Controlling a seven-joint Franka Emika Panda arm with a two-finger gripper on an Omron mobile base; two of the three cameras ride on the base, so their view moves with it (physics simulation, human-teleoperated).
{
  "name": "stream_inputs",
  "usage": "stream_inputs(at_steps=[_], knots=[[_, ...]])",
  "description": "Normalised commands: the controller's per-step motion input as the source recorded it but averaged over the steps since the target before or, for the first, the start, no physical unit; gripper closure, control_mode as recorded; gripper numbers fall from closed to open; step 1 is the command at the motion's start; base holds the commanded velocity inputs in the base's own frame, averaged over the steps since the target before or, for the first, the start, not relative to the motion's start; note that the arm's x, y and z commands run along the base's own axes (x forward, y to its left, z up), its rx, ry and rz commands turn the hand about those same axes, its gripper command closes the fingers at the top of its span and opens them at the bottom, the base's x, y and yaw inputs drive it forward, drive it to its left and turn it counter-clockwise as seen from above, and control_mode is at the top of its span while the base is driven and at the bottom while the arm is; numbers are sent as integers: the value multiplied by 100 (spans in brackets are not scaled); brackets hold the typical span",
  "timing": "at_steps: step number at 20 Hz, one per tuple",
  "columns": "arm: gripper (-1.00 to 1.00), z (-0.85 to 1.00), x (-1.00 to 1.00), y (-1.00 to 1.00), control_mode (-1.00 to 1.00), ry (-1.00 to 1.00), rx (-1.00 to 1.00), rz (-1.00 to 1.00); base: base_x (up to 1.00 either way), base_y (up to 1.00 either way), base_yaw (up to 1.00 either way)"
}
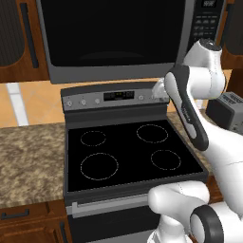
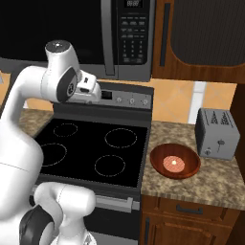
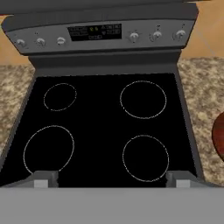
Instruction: Open the microwave, place the bowl with waffle inside the microwave, then close the microwave door and turn it on.
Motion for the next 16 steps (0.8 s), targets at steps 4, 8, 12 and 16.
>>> stream_inputs(at_steps=[4,8,12,16], knots=[[-100,76,-19,-60,-100,-18,2,-12,0,0,0],[-100,89,-4,-61,-100,-19,3,-16,0,0,0],[-100,88,1,-40,-100,-15,1,-8,0,0,0],[-100,69,19,-11,-100,-20,1,0,0,0,0]])
